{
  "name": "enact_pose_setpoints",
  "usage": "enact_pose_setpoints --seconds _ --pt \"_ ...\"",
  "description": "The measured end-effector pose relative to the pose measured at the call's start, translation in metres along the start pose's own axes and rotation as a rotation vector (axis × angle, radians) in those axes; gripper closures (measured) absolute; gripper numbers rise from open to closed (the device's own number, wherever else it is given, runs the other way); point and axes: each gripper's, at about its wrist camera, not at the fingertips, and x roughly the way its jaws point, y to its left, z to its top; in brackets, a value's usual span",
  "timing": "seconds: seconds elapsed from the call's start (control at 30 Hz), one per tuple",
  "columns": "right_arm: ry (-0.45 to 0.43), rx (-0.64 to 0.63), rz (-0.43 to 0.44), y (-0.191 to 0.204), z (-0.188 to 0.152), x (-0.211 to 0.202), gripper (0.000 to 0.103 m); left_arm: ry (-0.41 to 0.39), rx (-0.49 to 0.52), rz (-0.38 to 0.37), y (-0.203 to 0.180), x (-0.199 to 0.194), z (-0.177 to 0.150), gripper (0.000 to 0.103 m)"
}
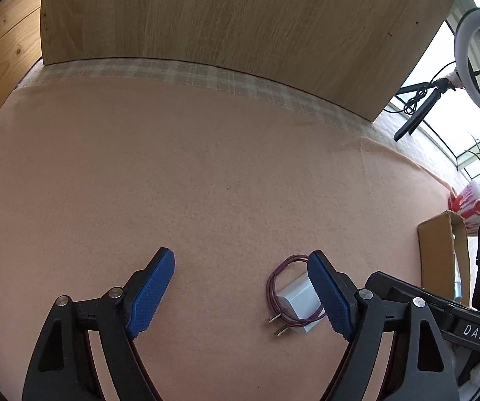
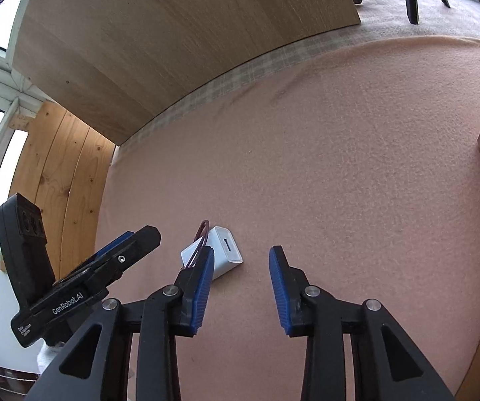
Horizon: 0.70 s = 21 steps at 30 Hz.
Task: Organize objects
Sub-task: 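Move both tools to the white charger and purple cable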
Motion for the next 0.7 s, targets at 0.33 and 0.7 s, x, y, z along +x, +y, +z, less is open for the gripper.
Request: enact_pose_setpoints --seconds 0.33,0.7 --pt "0.060 0.037 0.024 -0.006 0.014 0.033 0.079 0.041 0.081 -0.030 -0.015 0.011 -0.014 0.066" --pt "0.111 0.003 0.066 -0.005 0.004 0.038 0.082 0.074 0.131 -0.104 -0.043 0.005 -0.065 0.083"
